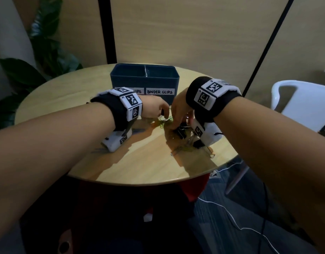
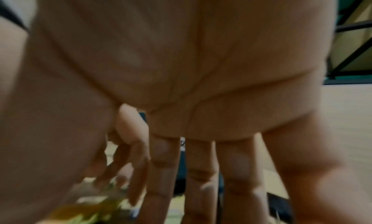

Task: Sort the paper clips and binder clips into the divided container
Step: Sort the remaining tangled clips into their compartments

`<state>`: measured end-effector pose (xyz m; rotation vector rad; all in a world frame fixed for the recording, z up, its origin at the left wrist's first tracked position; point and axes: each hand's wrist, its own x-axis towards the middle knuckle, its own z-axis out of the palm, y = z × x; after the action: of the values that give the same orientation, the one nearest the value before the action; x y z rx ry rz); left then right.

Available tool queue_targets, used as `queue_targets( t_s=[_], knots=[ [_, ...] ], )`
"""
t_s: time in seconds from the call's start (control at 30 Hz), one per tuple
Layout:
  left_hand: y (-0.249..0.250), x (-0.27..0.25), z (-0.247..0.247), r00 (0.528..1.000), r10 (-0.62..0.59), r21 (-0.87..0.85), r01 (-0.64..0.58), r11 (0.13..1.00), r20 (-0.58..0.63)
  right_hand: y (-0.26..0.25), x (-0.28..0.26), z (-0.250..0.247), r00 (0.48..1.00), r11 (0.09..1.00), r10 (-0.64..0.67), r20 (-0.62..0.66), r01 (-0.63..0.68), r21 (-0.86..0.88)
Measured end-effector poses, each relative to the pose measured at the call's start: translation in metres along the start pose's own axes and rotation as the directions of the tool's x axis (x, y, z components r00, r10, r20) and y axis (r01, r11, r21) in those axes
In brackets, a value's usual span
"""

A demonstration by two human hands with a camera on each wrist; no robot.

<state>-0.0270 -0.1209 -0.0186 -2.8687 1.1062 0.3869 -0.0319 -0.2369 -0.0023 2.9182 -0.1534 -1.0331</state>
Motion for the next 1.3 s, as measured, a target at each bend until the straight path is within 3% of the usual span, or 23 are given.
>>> queue_targets(
  t_s=[0.1, 0.23, 0.37, 0.47, 0.63, 0.77, 0.87, 0.97, 1.07, 1.2, 1.3],
  knots=[
    [0.008, 0.001, 0.005, 0.996, -0.012, 0.058, 0.007, 0.998, 0.084, -0.006, 0.000, 0.015, 0.998, 0.998, -0.011, -0.066, 0.007, -0.063],
    [0.001, -0.005, 0.003, 0.990, 0.000, -0.014, 0.002, 1.000, 0.143, -0.004, -0.008, 0.008, 0.980, 0.998, 0.014, -0.201, -0.024, -0.051],
    [-0.004, -0.010, 0.003, 0.992, 0.017, -0.089, -0.006, 0.996, 0.127, 0.002, -0.004, -0.003, 0.918, 0.978, -0.014, -0.397, -0.070, -0.195],
    [0.008, -0.006, 0.004, 0.999, 0.045, -0.055, -0.046, 0.997, -0.008, 0.005, 0.002, -0.002, 0.928, 0.969, -0.073, -0.365, -0.020, -0.244],
    [0.027, -0.003, 0.003, 0.984, 0.093, -0.020, -0.091, 0.996, 0.150, 0.018, -0.001, 0.004, 0.893, 0.989, -0.024, -0.449, -0.045, -0.142],
    [0.017, -0.007, 0.002, 0.990, 0.050, -0.126, -0.033, 0.991, 0.132, 0.014, -0.009, 0.005, 0.979, 0.995, 0.048, -0.196, -0.064, -0.075],
    [0.015, -0.011, 0.003, 0.995, -0.014, -0.181, 0.031, 0.983, 0.099, 0.003, -0.015, 0.011, 0.998, 1.000, 0.008, -0.062, -0.008, -0.012],
    [0.020, -0.015, 0.004, 0.993, -0.047, -0.143, 0.062, 0.988, 0.108, -0.005, -0.014, 0.018, 0.998, 0.997, -0.012, -0.054, 0.008, -0.071],
    [0.022, -0.016, 0.002, 0.995, -0.041, -0.081, 0.048, 0.996, 0.093, -0.003, -0.015, 0.020, 0.992, 0.996, -0.016, -0.128, 0.005, -0.089],
    [0.017, -0.014, 0.003, 0.992, -0.011, -0.138, 0.028, 0.990, 0.122, 0.010, -0.015, 0.014, 0.974, 0.997, 0.027, -0.224, -0.041, -0.058],
    [0.014, -0.010, 0.003, 0.991, -0.043, -0.198, 0.068, 0.978, 0.129, 0.011, -0.018, 0.013, 0.993, 0.998, 0.051, -0.107, -0.056, -0.042]
  ],
)
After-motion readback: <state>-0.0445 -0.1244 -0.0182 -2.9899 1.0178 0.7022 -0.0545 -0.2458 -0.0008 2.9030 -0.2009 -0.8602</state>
